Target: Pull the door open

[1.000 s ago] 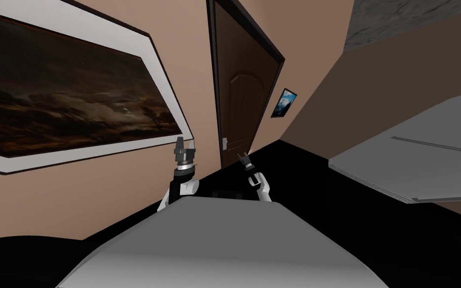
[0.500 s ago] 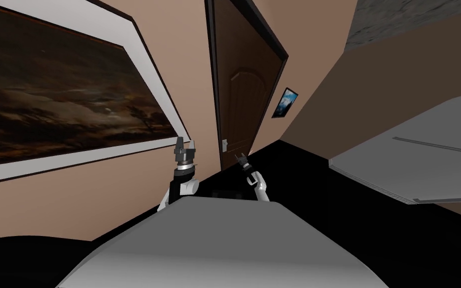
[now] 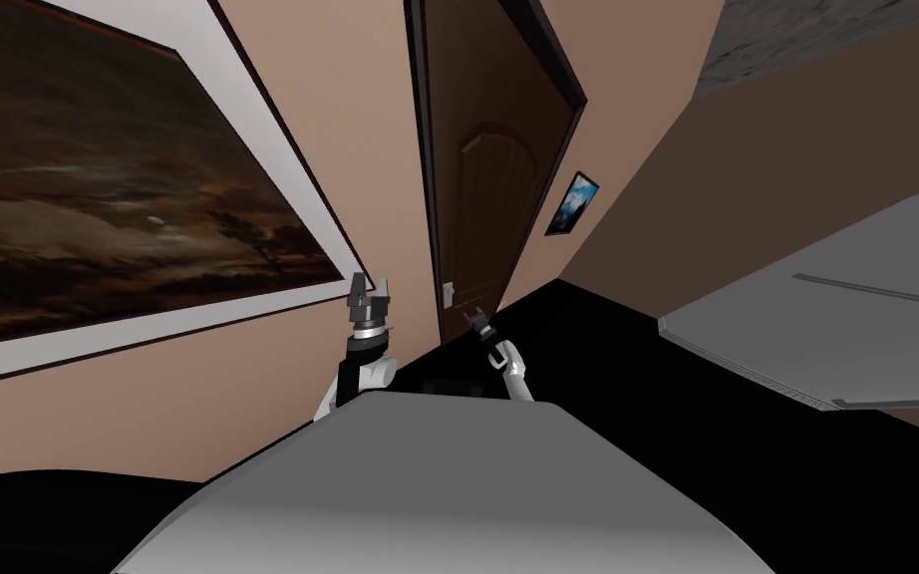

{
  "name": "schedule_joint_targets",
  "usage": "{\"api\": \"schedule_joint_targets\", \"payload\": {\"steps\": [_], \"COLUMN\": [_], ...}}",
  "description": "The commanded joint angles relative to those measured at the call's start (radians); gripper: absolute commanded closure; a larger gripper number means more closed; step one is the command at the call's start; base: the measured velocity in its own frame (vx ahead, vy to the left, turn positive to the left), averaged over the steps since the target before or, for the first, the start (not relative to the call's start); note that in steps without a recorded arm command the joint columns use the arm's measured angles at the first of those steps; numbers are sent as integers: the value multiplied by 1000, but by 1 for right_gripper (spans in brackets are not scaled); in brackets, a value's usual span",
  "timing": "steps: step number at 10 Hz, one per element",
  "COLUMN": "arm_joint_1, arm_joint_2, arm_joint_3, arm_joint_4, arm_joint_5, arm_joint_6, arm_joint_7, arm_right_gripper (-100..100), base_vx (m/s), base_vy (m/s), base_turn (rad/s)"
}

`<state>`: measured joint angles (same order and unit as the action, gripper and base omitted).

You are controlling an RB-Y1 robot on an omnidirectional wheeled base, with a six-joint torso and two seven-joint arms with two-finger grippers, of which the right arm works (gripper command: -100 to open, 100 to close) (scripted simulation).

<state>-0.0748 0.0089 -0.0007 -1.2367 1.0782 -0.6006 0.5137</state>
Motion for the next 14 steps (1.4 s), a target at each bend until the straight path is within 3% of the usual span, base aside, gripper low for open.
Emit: {"api": "schedule_joint_targets", "payload": {"steps": [1, 4, 5, 7, 14], "arm_joint_1": [-18, -43, -34, -45, -73], "arm_joint_2": [10, 35, 28, 6, -38], "arm_joint_3": [-1, -1, 1, -9, -38], "arm_joint_4": [29, 77, 61, 77, 118], "arm_joint_5": [28, 78, 68, 15, -136], "arm_joint_6": [-5, -15, -11, 4, 48], "arm_joint_7": [9, 25, 18, 62, 179], "arm_right_gripper": [-100, -100, -100, -100, -100], "base_vx": [107, 139, 65, -57, -42], "base_vy": [38, 42, 25, -39, -11], "base_turn": [-18, -14, -3, 176, 154]}}
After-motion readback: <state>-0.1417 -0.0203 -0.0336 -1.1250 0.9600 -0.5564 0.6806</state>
